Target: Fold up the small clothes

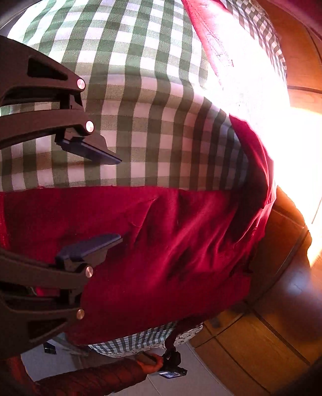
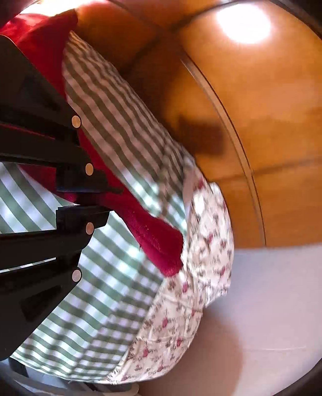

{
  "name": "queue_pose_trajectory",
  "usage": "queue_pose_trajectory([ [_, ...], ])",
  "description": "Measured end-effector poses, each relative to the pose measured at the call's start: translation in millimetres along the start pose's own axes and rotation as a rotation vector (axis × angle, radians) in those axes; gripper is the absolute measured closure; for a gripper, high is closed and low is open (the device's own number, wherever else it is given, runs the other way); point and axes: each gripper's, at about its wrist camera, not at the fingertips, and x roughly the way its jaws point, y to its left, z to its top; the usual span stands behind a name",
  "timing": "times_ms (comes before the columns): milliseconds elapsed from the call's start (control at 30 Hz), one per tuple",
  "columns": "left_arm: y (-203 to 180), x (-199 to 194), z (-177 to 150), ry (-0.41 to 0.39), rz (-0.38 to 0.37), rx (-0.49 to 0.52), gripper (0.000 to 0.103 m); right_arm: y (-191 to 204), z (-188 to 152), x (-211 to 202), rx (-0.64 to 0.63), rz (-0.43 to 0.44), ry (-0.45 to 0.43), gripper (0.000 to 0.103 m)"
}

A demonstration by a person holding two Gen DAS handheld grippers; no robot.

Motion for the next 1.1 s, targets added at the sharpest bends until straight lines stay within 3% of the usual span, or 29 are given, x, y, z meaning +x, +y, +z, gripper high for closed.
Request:
queue_pose_trajectory([
  [33,-0.2,1.2,-3.3,0.011,-0.014,0.000,0.041,-2.7,-2.7,2.3,0.005,0.005,0.023,0.050],
  [100,0.2,3.0,-9.1,0.029,-0.029,0.002,0.040,-10.1,-16.2,-3.9,0.018,0.068,0.038,0.011],
  [167,0.3,2.6,-15.1,0.035,-0.040,0.003,0.040,-7.5,-33.0,-9.9,-0.018,0.099,0.072,0.011],
  [433,12.2,-2.1,-32.1,0.041,-0.178,-0.043,0.043,18.2,-157.5,-66.3,-0.243,0.468,0.394,0.011],
  [500,14.0,2.3,-33.9,0.044,-0.213,-0.061,0.057,18.9,-186.5,-84.0,-0.287,0.517,0.448,0.011],
  [567,18.0,4.3,-36.6,0.043,-0.227,-0.082,0.067,18.7,-211.7,-100.6,-0.340,0.530,0.478,0.017],
  [667,20.2,5.8,-38.8,0.030,-0.245,-0.100,0.086,19.6,-243.0,-125.5,-0.448,0.507,0.476,0.040],
  [733,18.2,3.0,-40.3,0.017,-0.231,-0.079,0.092,25.0,-257.2,-140.8,-0.508,0.485,0.474,0.075],
  [800,15.4,-9.0,-42.4,-0.011,-0.224,-0.048,0.094,28.3,-259.5,-152.0,-0.551,0.470,0.453,0.095],
  [967,11.1,-47.5,-58.1,-0.054,-0.235,0.025,0.094,21.3,-252.0,-196.1,-0.609,0.515,0.356,0.095],
  [1100,19.9,-36.7,-75.4,0.010,-0.184,-0.016,0.092,6.8,-279.5,-185.0,-0.687,0.461,0.438,0.095],
])
